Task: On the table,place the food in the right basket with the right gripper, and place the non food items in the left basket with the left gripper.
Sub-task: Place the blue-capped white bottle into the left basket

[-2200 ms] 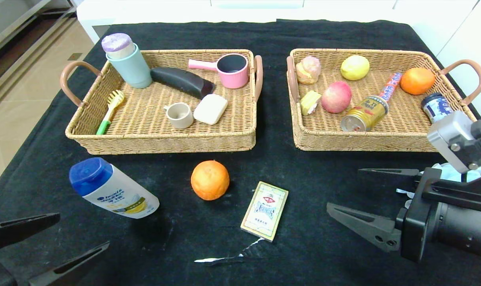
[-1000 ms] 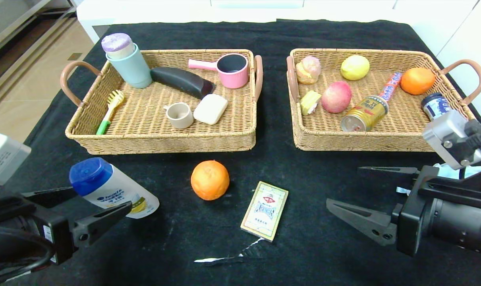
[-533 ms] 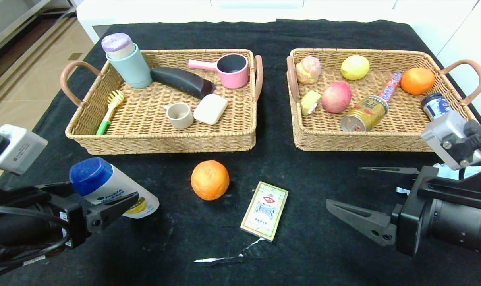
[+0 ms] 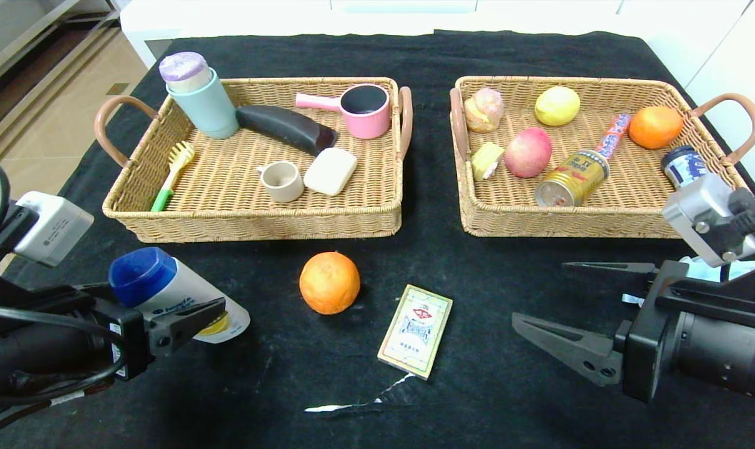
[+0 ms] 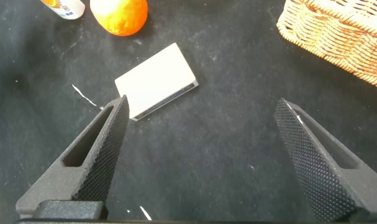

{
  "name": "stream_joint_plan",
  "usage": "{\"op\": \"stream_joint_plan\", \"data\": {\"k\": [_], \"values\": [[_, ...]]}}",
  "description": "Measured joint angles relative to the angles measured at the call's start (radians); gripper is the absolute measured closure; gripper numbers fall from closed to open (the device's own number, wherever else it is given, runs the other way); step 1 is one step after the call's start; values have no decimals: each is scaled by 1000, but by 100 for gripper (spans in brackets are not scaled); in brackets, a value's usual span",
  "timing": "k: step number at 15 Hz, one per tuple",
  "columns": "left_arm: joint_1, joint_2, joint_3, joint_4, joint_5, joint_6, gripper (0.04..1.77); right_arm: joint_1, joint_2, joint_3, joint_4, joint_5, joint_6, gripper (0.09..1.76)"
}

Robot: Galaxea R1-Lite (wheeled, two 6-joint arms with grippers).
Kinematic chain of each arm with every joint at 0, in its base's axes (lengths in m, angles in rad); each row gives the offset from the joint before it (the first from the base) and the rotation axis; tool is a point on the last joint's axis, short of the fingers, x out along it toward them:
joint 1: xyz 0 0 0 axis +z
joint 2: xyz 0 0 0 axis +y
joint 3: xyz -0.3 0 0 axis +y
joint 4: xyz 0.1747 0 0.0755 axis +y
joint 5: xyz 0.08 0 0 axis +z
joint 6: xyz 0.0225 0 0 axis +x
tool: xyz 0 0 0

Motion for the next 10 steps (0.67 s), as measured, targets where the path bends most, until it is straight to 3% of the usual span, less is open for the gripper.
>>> {"op": "stream_joint_plan", "data": {"k": [2,3,5,10], "values": [[0,5,-3,1,0,0,9,0,0,0,0,-1,0,14],[0,6,-3,0,0,0,18,0,0,0,0,-2,0,14],[0,8,-2,1,1,-1,53,0,0,0,0,-2,0,14],[-4,8,-2,2,0,-1,118,0,0,1,-1,-2,0,14]]}}
